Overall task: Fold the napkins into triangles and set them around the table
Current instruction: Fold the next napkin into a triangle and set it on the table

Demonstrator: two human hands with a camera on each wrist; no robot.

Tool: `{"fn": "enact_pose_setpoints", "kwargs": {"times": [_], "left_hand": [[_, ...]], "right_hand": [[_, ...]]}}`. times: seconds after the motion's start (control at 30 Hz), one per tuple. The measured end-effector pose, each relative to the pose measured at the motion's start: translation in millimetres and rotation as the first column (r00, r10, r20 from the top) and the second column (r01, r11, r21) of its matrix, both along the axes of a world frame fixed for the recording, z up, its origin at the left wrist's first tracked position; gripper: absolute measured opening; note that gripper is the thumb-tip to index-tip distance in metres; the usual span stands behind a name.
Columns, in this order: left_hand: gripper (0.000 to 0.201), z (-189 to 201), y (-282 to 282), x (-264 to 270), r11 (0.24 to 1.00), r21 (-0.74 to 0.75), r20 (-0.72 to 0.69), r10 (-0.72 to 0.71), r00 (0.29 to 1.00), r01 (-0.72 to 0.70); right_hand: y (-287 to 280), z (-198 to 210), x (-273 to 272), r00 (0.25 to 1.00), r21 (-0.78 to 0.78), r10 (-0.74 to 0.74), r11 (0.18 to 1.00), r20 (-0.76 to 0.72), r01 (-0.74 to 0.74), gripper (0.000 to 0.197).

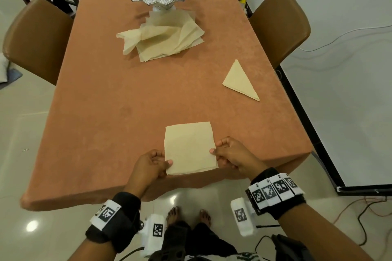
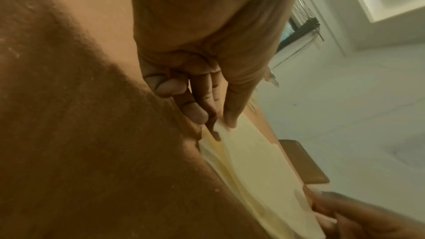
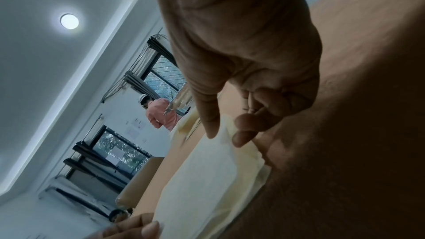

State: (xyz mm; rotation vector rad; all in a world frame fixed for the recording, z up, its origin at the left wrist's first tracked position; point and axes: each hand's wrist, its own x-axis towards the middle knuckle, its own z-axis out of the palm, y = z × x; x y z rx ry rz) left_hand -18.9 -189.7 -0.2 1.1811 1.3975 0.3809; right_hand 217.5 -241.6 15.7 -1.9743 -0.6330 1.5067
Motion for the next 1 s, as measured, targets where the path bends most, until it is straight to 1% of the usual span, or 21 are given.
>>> {"fn": "enact_pose_setpoints", "kwargs": {"times": [0.03,0.07,0.1,0.13,0.17,0.2,0.27,0.3,0.33,0.37,0.4,0.47,0.5,0.53,0.6,0.7,0.8,0.83,0.9,0.97,1.0], "left_hand": [[0.024,-2.1,-1.3,-1.0,0.995,0.076,-0.116,-0.059,0.992,0.068],[0.030,-2.2,-2.4,-2.3,0.966,0.169,-0.312,-0.136,0.940,0.196],[0.038,-1.6,-3.6,-3.8,0.910,0.237,-0.504,-0.183,0.844,0.339],[0.046,-0.2,-3.7,-4.6,0.852,0.275,-0.633,-0.188,0.751,0.445],[0.051,2.4,-2.5,-4.4,0.821,0.288,-0.686,-0.183,0.704,0.494],[0.053,5.4,-0.6,-3.4,0.806,0.304,-0.698,-0.174,0.695,0.507],[0.052,7.3,2.5,-1.8,0.755,0.347,-0.712,-0.174,0.680,0.556],[0.051,7.3,2.5,-0.6,0.710,0.375,-0.723,-0.178,0.667,0.597],[0.051,5.1,1.7,-0.3,0.661,0.403,-0.734,-0.179,0.655,0.633],[0.051,3.7,0.6,-0.2,0.636,0.427,-0.735,-0.170,0.657,0.642],[0.052,2.2,-1.0,-0.9,0.654,0.433,-0.718,-0.166,0.676,0.621],[0.052,-2.0,-4.8,-2.4,0.763,0.403,-0.634,-0.166,0.756,0.506],[0.053,-4.7,-6.8,-3.2,0.811,0.384,-0.580,-0.160,0.799,0.442],[0.053,-6.6,-9.0,-3.7,0.841,0.376,-0.526,-0.151,0.837,0.388],[0.055,-9.2,-13.5,-2.4,0.866,0.387,-0.429,-0.135,0.893,0.316],[0.053,-9.4,-15.2,2.6,0.882,0.411,-0.314,-0.100,0.944,0.230],[0.049,-3.1,-11.1,8.0,0.921,0.382,-0.138,-0.027,0.990,0.079],[0.048,0.2,-10.0,9.0,0.930,0.367,-0.077,-0.008,0.997,0.036],[0.046,6.2,-7.9,9.3,0.935,0.354,-0.016,0.010,1.000,-0.004],[0.042,8.5,-5.3,7.0,0.932,0.363,-0.024,0.011,1.000,-0.002],[0.038,7.8,-4.3,4.8,0.930,0.367,-0.032,0.011,0.999,0.002]], "right_hand": [[-2.7,-1.3,-0.5,0.990,0.013,0.039,0.999,0.133,-0.042,0.028],[-5.4,-4.1,-0.3,0.933,0.026,0.099,0.993,0.347,-0.115,0.028],[-8.4,-5.2,-0.8,0.817,0.038,0.136,0.981,0.561,-0.190,0.028],[-11.3,-5.8,-1.7,0.690,0.063,0.133,0.966,0.711,-0.252,0.027],[-12.7,-5.9,-2.1,0.604,0.087,0.118,0.950,0.788,-0.300,0.024],[-14.2,-6.8,-2.6,0.566,0.107,0.109,0.936,0.817,-0.335,0.021],[-17.9,-12.2,-4.1,0.557,0.164,0.103,0.897,0.824,-0.410,0.015],[-21.1,-16.5,-5.4,0.556,0.218,0.092,0.858,0.826,-0.466,0.014],[-24.5,-19.7,-7.9,0.539,0.265,0.084,0.800,0.838,-0.538,0.013],[-27.4,-22.7,-11.1,0.504,0.289,0.082,0.736,0.860,-0.612,0.012],[-29.5,-26.8,-15.0,0.457,0.291,0.081,0.669,0.886,-0.683,0.011],[-29.9,-34.8,-23.9,0.390,0.282,0.080,0.561,0.917,-0.778,0.008],[-27.4,-37.8,-28.4,0.376,0.281,0.077,0.531,0.924,-0.800,0.010],[-24.0,-39.6,-33.1,0.368,0.279,0.076,0.517,0.927,-0.809,0.013],[-16.4,-42.1,-42.2,0.358,0.269,0.090,0.498,0.929,-0.824,0.021],[-8.0,-47.4,-52.2,0.351,0.258,0.137,0.448,0.926,-0.856,0.030],[-4.0,-50.7,-58.4,0.314,0.232,0.120,0.442,0.942,-0.866,0.046],[-3.9,-51.3,-59.9,0.295,0.221,0.097,0.453,0.951,-0.863,0.046],[-4.5,-51.9,-59.3,0.249,0.201,0.033,0.493,0.968,-0.847,0.033],[-6.2,-53.3,-50.6,0.188,0.174,-0.028,0.538,0.982,-0.825,0.016],[-8.4,-54.0,-43.8,0.153,0.156,-0.053,0.556,0.987,-0.817,0.014]]}}
